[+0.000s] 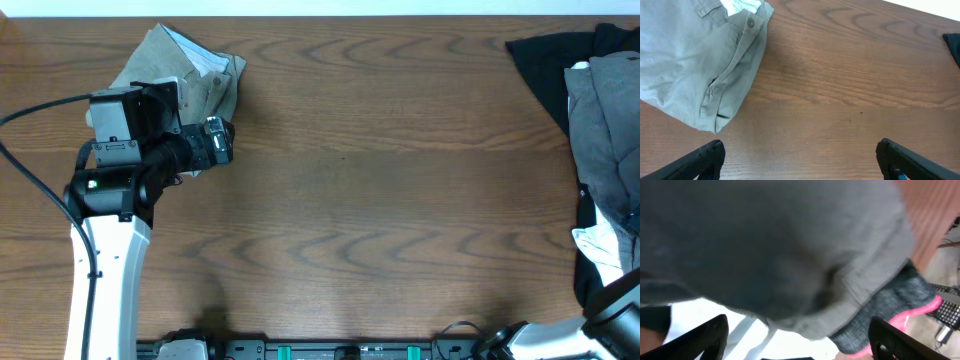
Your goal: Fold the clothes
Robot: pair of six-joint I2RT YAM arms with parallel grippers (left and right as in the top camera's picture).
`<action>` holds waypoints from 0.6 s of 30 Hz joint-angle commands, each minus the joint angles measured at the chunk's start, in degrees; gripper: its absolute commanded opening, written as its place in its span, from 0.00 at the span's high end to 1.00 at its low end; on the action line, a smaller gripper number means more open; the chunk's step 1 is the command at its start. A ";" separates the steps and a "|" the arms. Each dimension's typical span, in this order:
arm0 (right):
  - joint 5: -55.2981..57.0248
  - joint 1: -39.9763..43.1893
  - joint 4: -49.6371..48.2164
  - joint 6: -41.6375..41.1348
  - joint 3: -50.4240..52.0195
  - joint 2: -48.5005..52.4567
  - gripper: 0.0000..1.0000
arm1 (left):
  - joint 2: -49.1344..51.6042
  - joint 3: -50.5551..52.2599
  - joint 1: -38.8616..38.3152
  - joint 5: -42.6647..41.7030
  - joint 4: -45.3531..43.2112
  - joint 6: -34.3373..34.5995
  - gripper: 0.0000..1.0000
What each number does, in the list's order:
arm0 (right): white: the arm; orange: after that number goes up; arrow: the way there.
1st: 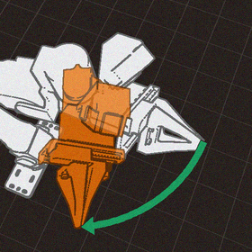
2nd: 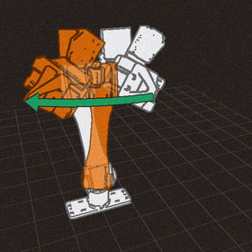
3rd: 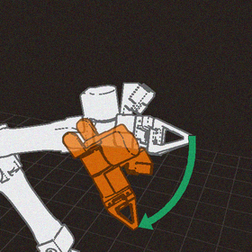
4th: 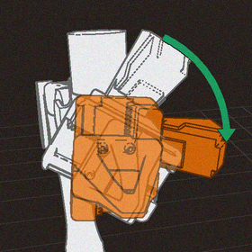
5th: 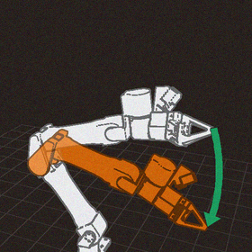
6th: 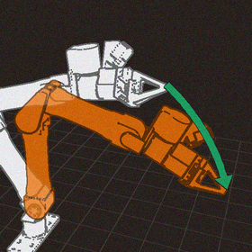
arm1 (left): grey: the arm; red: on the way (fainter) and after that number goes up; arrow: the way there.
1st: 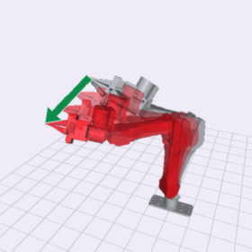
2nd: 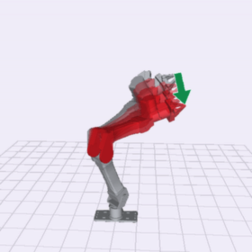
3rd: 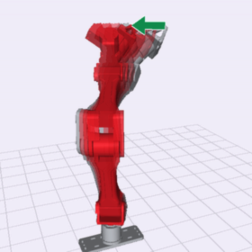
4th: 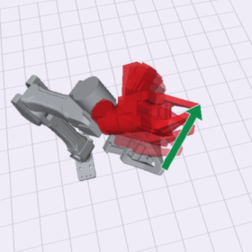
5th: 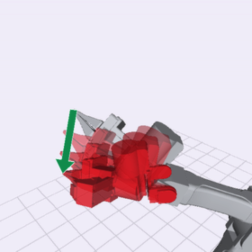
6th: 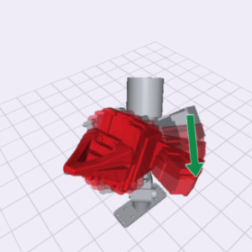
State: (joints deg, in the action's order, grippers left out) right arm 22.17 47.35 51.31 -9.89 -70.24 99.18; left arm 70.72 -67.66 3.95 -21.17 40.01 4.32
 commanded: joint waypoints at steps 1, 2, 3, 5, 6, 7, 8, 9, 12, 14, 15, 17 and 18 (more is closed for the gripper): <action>1.11 0.26 -0.46 -0.81 -0.79 2.91 0.14 | -0.35 -1.42 -0.17 -0.68 -0.22 0.28 0.02; 1.16 0.26 -0.72 -0.79 -0.79 3.61 0.15 | -0.35 -1.42 -0.17 -0.68 -0.22 0.28 0.02; 1.16 0.26 -0.92 -0.79 -0.79 4.11 0.18 | -0.35 -1.42 -0.17 -0.68 -0.22 0.28 0.02; 1.16 0.26 -1.16 -0.79 -0.79 4.35 0.34 | -0.35 -1.42 -0.17 -0.68 -0.22 0.28 0.02; 1.16 0.26 -1.25 -0.79 -0.81 4.31 0.47 | -0.35 -1.42 -0.17 -0.68 -0.22 0.28 0.02; 1.16 0.26 -1.31 -0.79 -0.83 4.07 0.59 | -0.35 -1.42 -0.17 -0.68 -0.22 0.28 0.02; 1.16 0.26 -1.38 -0.79 -0.87 3.72 0.69 | -0.35 -1.42 -0.17 -0.68 -0.22 0.28 0.02; 1.09 0.26 -1.40 -0.81 -0.98 3.28 0.80 | -0.35 -1.42 -0.17 -0.68 -0.22 0.28 0.02; -2.45 0.17 -1.36 -0.79 -1.90 0.46 0.95 | -0.35 -1.42 -0.17 -0.66 -0.24 0.28 0.02; -6.08 -0.20 -1.40 -0.74 -2.58 -2.14 0.99 | -0.35 -1.42 -0.15 -0.61 -0.24 0.26 0.02; -8.13 -0.61 -1.42 -0.50 -3.08 -4.00 0.99 | -0.35 -1.42 -0.15 -0.31 -0.26 0.26 0.02; -13.07 -1.81 -1.53 1.05 -4.11 -7.69 0.99 | -0.35 -1.42 -0.15 0.92 -0.33 0.28 0.02; -16.20 -2.80 -1.53 1.90 -4.79 -10.12 0.99 | -0.35 -1.42 -0.15 1.33 -0.42 0.26 0.02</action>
State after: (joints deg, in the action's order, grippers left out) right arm 15.42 46.92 50.11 -9.93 -71.40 96.12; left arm 70.72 -67.66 3.95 -20.93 39.99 4.32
